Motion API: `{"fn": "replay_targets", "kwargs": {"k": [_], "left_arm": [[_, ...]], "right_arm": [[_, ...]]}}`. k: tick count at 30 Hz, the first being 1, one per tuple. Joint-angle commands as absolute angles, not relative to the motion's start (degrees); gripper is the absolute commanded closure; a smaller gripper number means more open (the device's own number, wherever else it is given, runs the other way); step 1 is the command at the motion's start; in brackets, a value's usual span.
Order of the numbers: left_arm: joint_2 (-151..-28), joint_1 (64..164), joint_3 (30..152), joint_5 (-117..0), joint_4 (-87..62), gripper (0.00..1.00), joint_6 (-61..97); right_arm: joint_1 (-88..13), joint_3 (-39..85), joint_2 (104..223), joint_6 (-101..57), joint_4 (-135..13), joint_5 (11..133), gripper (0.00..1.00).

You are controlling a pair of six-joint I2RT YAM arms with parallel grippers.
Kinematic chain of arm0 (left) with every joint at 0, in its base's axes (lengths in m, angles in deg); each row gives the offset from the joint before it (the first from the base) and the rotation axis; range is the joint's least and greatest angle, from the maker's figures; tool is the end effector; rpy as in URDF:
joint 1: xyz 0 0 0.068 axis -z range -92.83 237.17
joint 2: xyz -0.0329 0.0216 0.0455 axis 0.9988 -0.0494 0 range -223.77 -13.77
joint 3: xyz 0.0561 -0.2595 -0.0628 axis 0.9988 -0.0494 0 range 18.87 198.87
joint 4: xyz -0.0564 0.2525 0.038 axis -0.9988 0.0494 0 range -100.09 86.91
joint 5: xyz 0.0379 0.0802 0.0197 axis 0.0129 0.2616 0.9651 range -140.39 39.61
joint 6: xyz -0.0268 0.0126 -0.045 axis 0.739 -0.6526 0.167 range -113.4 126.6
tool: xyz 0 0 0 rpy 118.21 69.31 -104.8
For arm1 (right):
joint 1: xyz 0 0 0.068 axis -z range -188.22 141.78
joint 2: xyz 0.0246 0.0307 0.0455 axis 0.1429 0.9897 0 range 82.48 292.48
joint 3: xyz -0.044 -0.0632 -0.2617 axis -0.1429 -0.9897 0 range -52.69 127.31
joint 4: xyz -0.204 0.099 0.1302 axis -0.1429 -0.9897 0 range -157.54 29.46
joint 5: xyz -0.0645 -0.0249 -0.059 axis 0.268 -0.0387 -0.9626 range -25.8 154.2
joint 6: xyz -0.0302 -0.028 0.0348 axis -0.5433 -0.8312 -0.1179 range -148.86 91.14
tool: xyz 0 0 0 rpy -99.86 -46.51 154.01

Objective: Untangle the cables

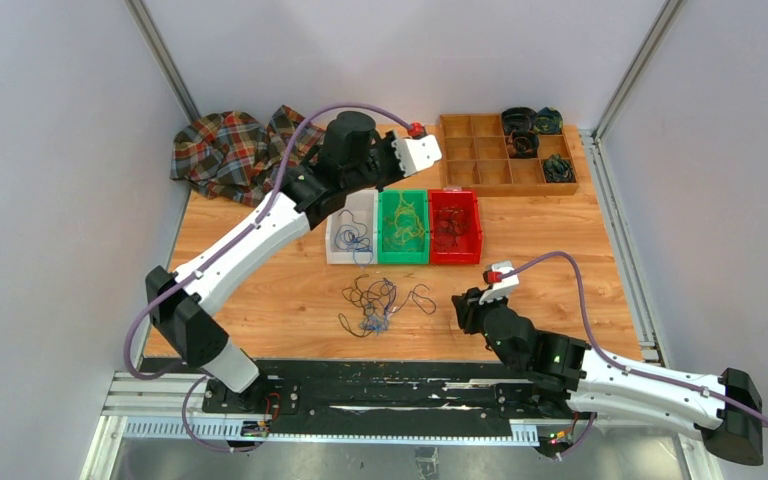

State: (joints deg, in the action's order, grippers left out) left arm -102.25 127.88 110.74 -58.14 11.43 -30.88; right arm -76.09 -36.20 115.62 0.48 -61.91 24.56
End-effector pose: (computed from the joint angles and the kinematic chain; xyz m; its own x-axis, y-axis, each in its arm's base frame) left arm 0.2681 -0.2370 0.4178 0.2653 0.5671 -0.7797 0.7335 0.4062 0.5450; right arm 0.0765 0.1279 0.2136 -0.3392 0.1676 -0.9257 -0.3657 0.8831 0.2938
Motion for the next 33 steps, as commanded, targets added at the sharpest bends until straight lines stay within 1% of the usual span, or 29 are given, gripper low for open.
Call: {"fn": "replay_targets", "kwargs": {"k": [1,7,9,12,14,15,19,22,28,33], "left_arm": [[-105.45,128.3,110.34,-55.15,6.52,0.99,-35.25],[-108.89,128.29,105.04,-52.75,3.18,1.0,-39.59],[-110.4,128.28,104.25,-51.04,2.32,0.99,-38.12],[-116.34,128.74,111.03,-50.4,10.65,1.0,-35.81],[-119.08,128.85,113.7,-49.53,13.26,1.0,-34.96],[-119.53,128.84,113.12,-49.31,12.24,1.0,-35.47],[-118.23,128.83,104.15,-49.19,4.11,1.0,-37.69],[-118.62,128.83,100.55,-49.64,1.26,1.0,-37.4],[-122.21,128.83,99.68,-50.83,-0.84,1.0,-32.59],[-123.88,128.83,98.68,-51.79,-0.79,1.0,-32.49]], "right_arm": [[-76.5,-34.07,114.84,2.05,-63.11,21.84,0.73],[-76.51,-33.52,113.3,1.78,-64.4,19.74,0.71],[-76.44,-33.47,113.03,1.66,-64.73,19.73,0.71],[-76.29,-33.08,113.29,1.3,-64.83,19.83,0.7],[-76.08,-32.59,113.45,1.04,-65.07,19.81,0.7],[-76.03,-32.3,113.56,1.03,-65.36,19.7,0.7],[-75.6,-31.56,113.84,1.96,-66.88,18.52,0.7],[-75.0,-31.2,114.49,3.1,-68.18,17.87,0.7],[-74.06,-30.47,116.09,4.8,-69.78,18.29,0.7],[-73.45,-30.34,116.08,5.86,-70.71,18.49,0.7]]}}
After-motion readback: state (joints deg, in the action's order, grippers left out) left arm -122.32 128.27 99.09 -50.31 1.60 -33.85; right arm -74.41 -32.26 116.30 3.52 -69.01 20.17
